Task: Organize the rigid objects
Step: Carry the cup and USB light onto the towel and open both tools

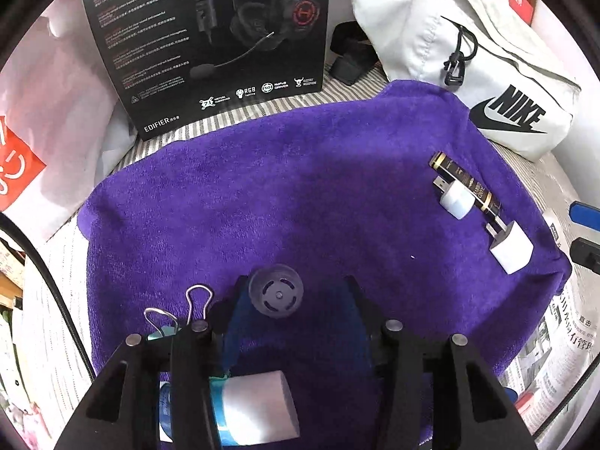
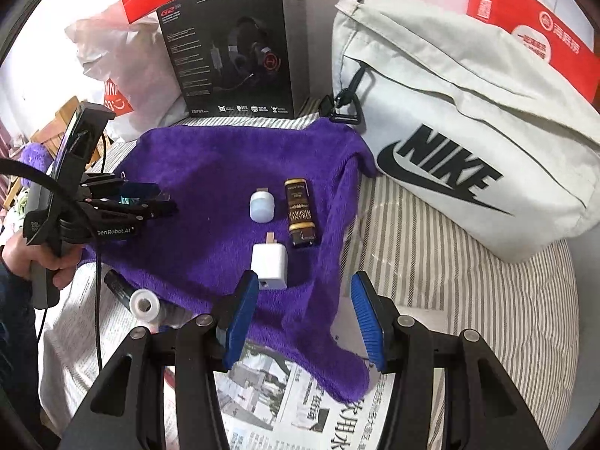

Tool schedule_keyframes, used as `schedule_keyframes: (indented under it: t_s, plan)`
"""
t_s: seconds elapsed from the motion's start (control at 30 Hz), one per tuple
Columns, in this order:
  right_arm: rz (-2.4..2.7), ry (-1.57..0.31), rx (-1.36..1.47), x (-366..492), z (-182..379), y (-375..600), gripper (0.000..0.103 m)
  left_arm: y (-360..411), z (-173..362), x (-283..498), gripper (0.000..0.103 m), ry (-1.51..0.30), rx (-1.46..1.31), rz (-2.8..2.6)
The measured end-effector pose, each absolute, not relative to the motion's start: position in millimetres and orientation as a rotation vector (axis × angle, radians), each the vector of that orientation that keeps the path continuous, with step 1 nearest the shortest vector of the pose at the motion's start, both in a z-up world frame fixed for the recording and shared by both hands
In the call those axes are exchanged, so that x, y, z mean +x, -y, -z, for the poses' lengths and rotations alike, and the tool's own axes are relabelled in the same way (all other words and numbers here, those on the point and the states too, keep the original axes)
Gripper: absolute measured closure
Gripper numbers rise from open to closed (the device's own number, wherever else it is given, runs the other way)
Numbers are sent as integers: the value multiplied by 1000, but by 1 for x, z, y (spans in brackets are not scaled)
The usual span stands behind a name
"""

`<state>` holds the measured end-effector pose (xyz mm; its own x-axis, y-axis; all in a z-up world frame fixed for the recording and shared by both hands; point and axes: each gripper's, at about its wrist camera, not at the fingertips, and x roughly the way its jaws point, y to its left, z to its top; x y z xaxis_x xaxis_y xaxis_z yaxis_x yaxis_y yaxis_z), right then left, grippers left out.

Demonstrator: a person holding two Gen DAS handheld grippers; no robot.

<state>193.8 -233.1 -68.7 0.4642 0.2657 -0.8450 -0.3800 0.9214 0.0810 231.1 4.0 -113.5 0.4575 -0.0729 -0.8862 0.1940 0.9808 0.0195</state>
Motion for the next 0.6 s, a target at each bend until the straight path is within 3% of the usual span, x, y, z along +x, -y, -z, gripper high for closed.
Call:
schedule_keyframes:
  t_s: [0.37, 0.6]
  plan:
    - [-426, -1008, -75, 151, 59, 241, 52, -1, 57, 193, 57, -994, 98, 179]
    - [-491, -1022, -90, 123, 65, 221, 52, -6, 42, 138, 50, -958, 120, 179]
